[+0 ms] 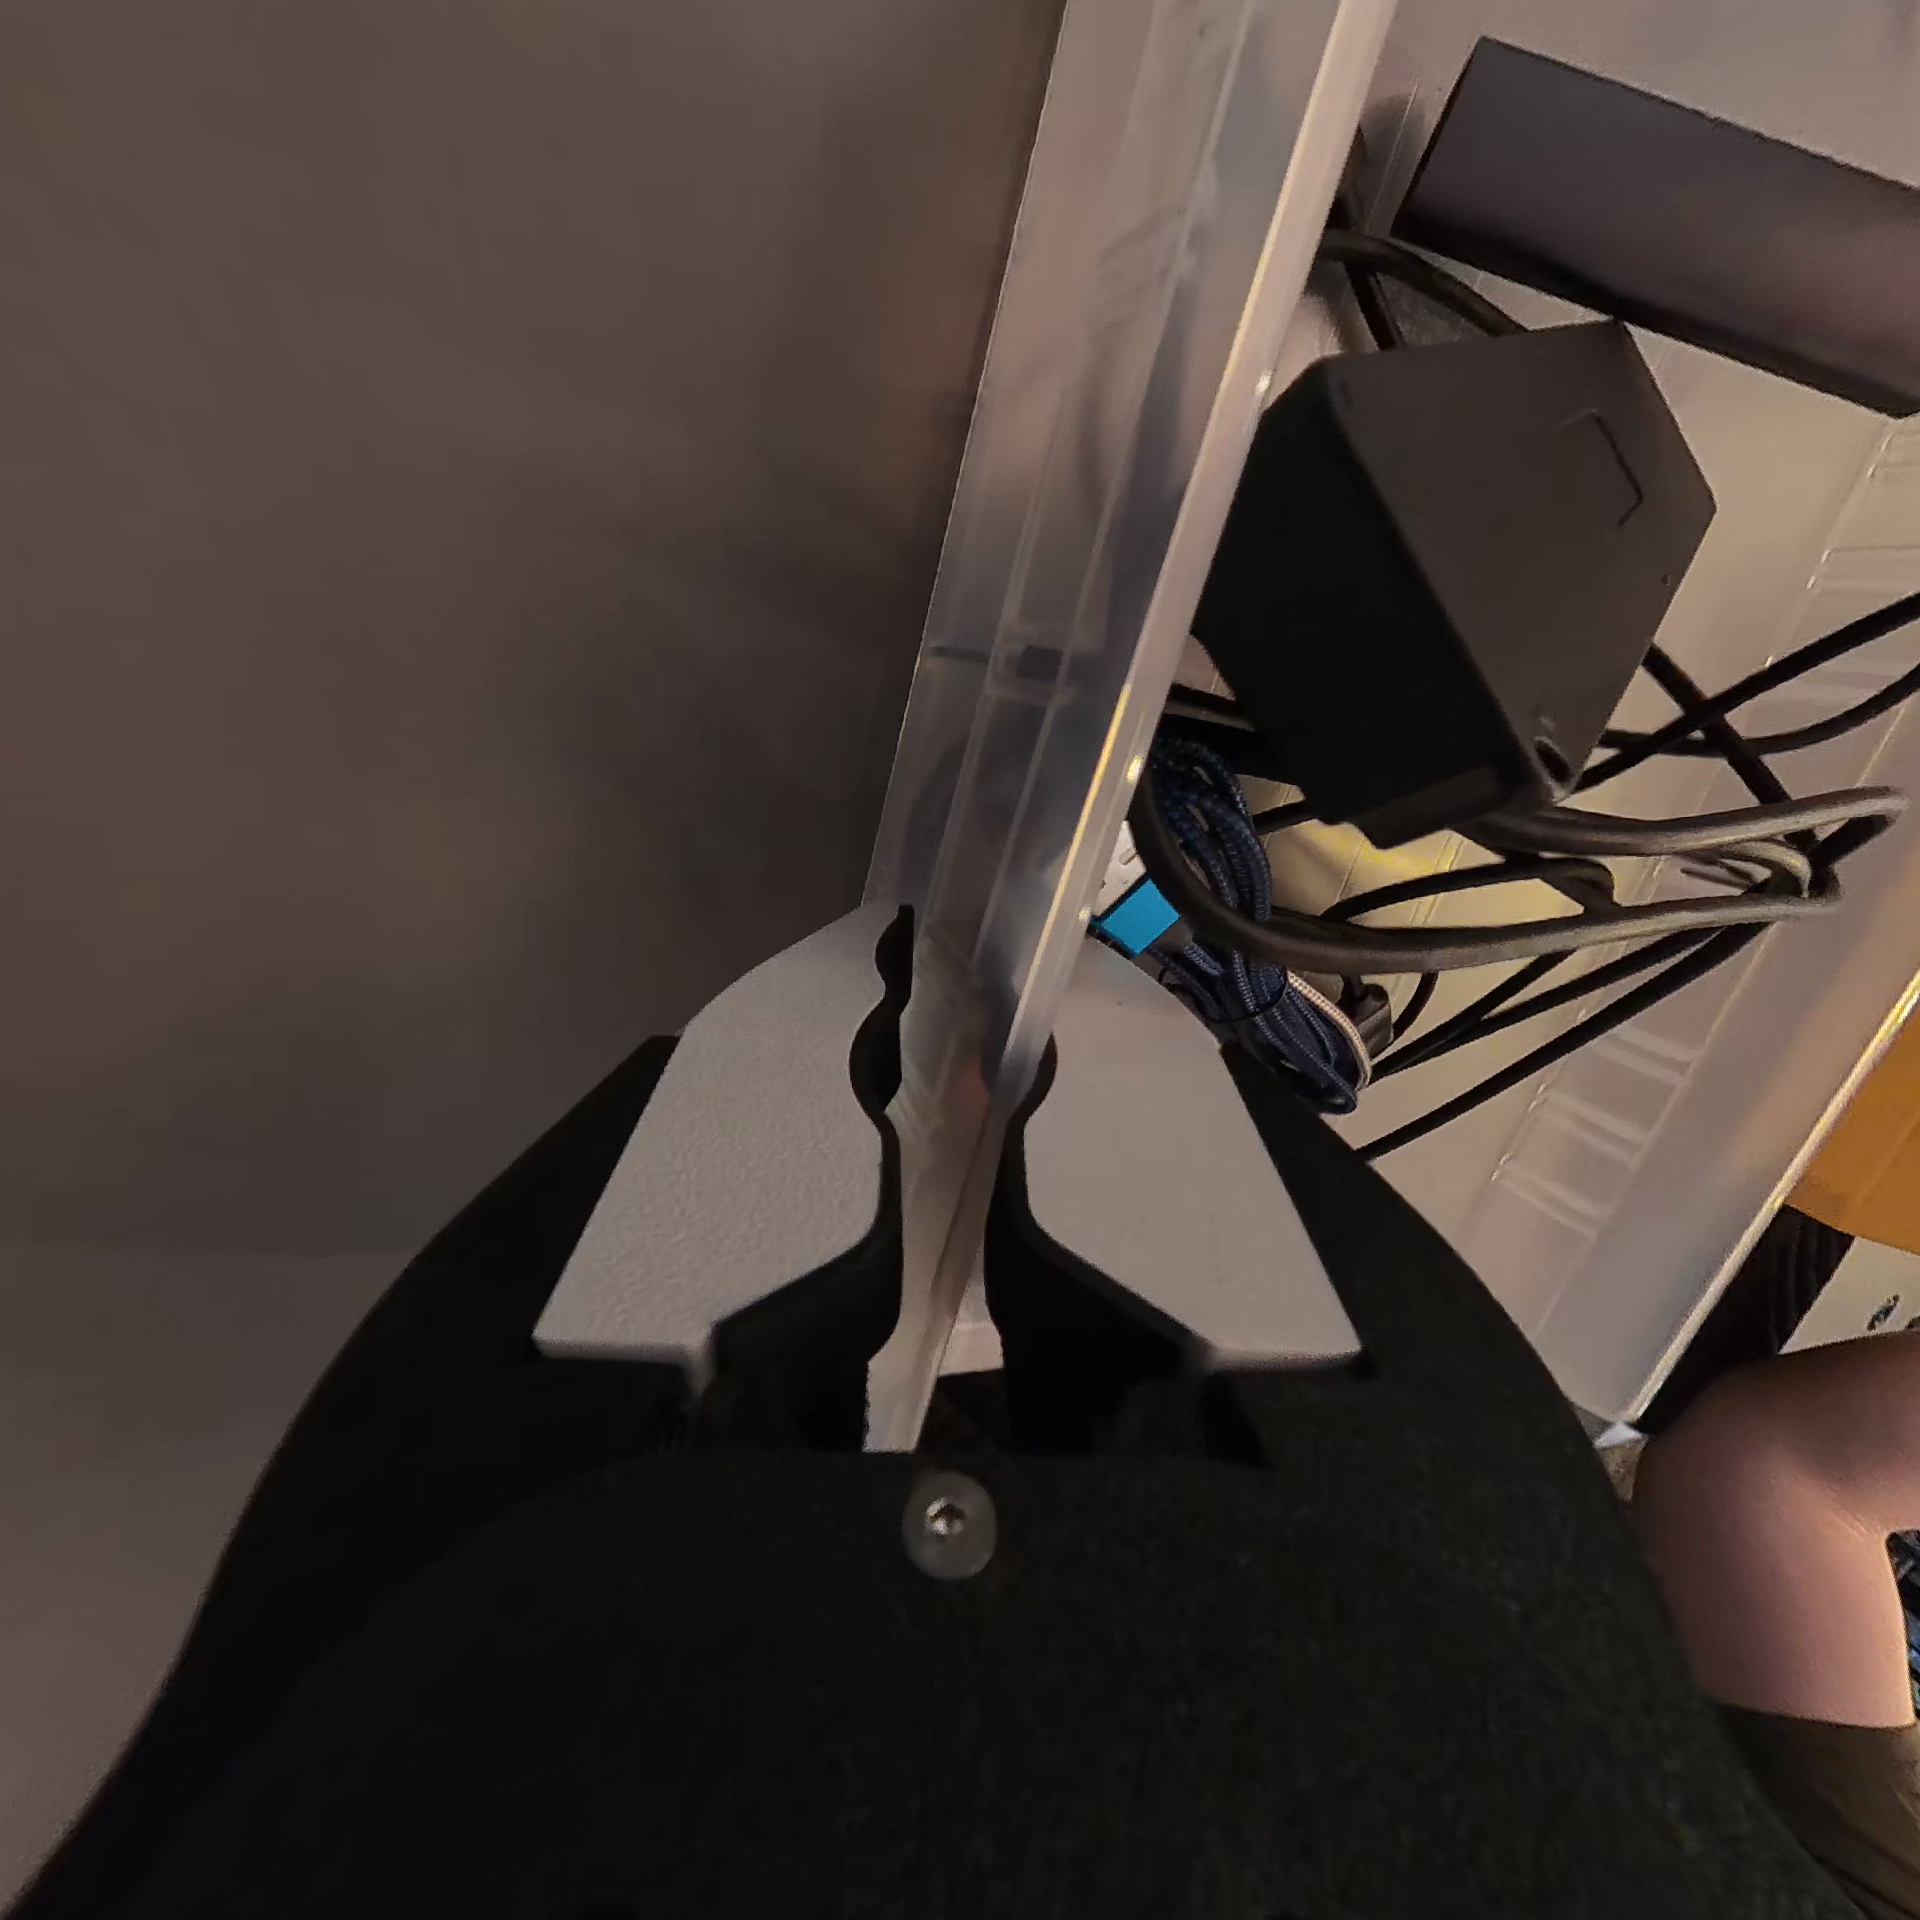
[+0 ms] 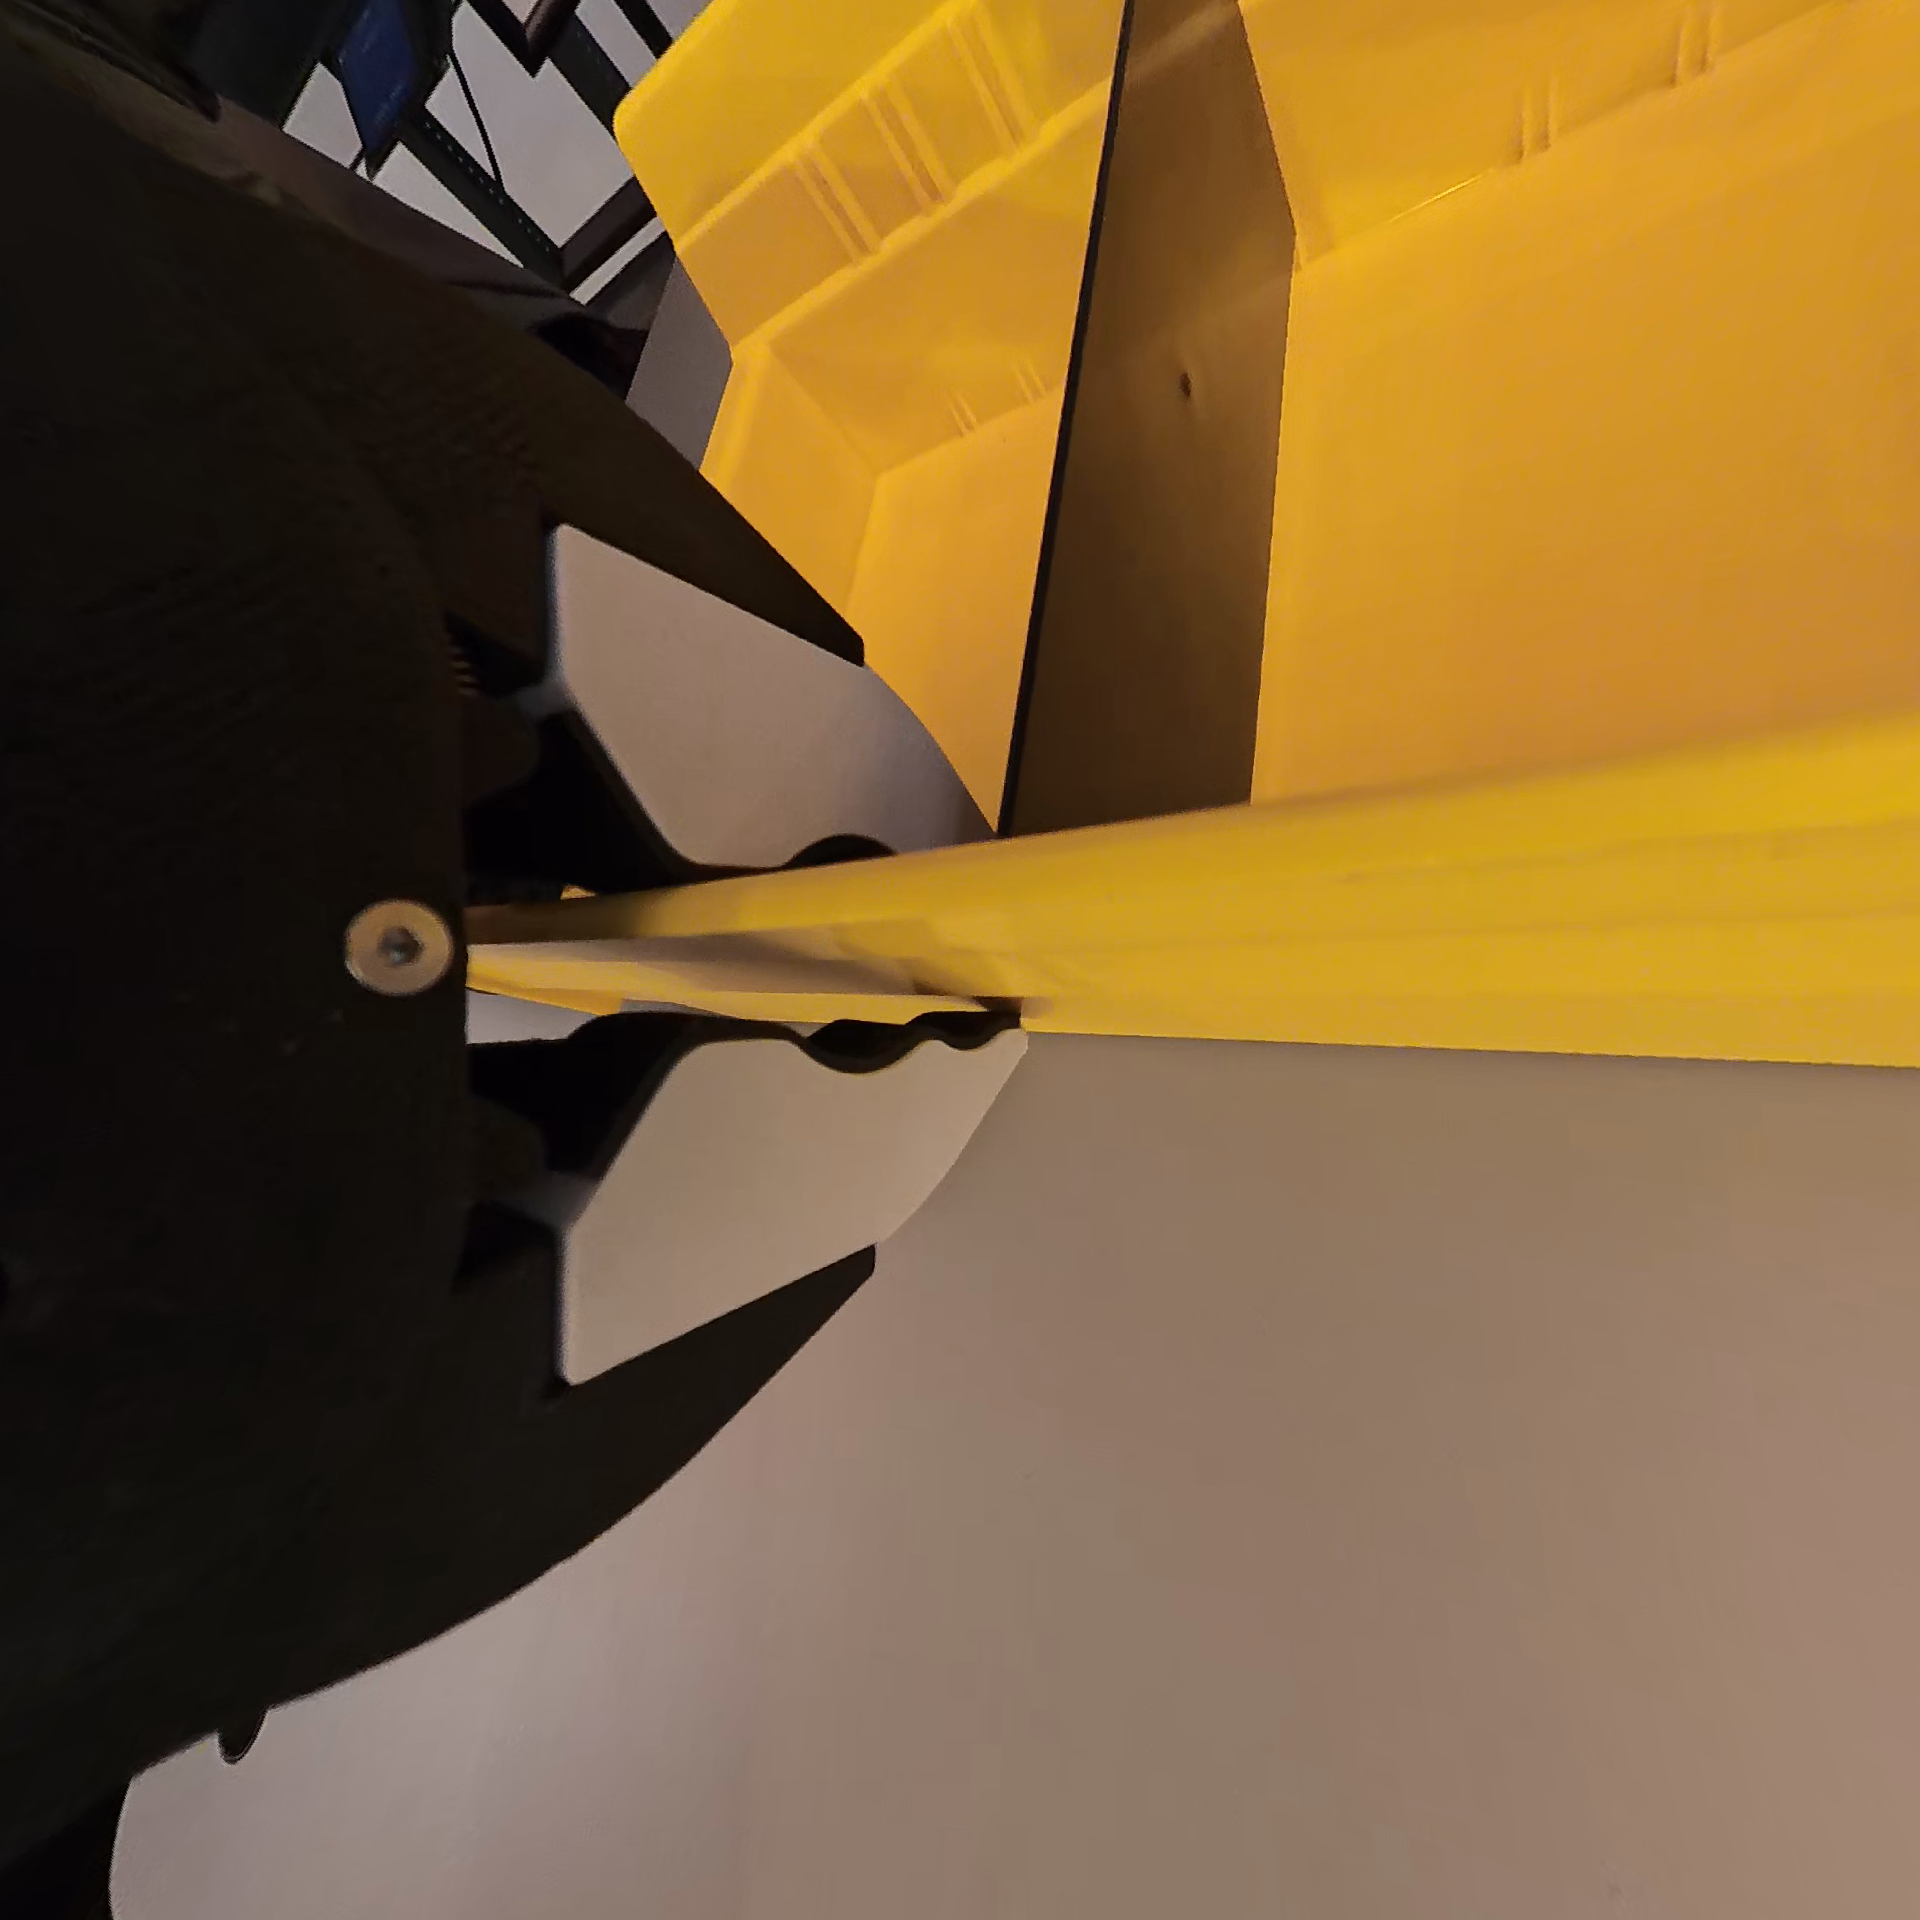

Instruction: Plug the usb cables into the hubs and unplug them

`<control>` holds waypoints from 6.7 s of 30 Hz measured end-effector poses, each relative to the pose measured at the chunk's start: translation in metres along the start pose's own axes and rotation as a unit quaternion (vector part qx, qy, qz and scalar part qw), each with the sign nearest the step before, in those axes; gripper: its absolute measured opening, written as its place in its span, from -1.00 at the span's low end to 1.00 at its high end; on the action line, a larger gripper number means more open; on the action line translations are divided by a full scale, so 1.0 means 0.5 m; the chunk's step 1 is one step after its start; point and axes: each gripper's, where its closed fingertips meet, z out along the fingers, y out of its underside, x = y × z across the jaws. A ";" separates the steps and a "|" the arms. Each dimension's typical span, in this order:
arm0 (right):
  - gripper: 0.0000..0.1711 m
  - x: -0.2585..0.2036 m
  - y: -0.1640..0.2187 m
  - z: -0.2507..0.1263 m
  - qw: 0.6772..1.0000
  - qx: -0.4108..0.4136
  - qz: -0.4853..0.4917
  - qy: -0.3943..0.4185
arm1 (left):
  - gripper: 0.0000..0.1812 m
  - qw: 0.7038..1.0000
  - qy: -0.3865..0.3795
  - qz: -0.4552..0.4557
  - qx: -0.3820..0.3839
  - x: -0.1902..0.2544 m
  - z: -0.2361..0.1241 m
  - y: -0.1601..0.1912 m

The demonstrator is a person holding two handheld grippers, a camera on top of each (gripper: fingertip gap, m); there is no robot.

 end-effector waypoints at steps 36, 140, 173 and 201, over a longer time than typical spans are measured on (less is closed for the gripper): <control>-0.63 -0.082 -0.001 -0.224 0.968 0.226 -0.046 -0.096 | -0.62 0.851 -0.143 0.475 0.175 0.076 -0.181 -0.099; -0.14 -0.835 0.121 -0.286 0.424 0.682 -0.588 -0.098 | -0.74 0.293 -0.431 0.853 0.019 0.652 -0.495 0.196; -0.71 -0.722 0.078 -0.384 0.500 0.672 -0.528 -0.139 | -1.00 0.785 -0.061 0.597 0.150 0.371 -0.042 -0.050; -0.71 -0.609 0.094 -0.399 0.649 0.503 -0.493 -0.288 | -1.00 0.593 -0.325 0.728 0.110 0.803 -0.551 0.064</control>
